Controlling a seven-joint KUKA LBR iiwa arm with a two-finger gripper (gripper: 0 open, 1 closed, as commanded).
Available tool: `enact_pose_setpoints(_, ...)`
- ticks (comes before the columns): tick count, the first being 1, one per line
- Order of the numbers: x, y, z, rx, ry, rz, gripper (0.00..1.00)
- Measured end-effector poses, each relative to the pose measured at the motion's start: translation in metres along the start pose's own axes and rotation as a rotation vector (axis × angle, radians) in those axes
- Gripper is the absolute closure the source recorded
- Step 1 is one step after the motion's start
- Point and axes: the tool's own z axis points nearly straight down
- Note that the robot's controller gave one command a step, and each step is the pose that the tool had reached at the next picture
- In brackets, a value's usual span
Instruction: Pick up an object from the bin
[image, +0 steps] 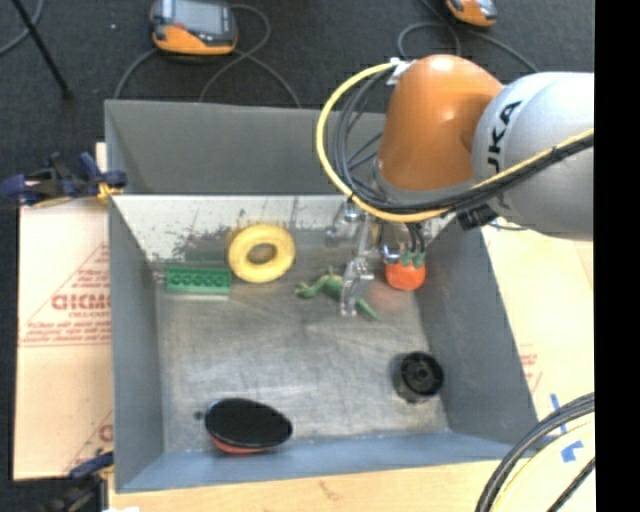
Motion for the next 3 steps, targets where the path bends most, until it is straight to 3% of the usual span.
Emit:
enact_pose_setpoints(1,0.000,0.000,0.000,0.000,0.000,0.000,0.00)
enact_pose_setpoints(2,0.002,-0.003,0.055,0.002,-0.006,-0.046,0.00)
enact_pose_setpoints(3,0.006,-0.013,0.095,0.001,0.000,-0.175,0.00)
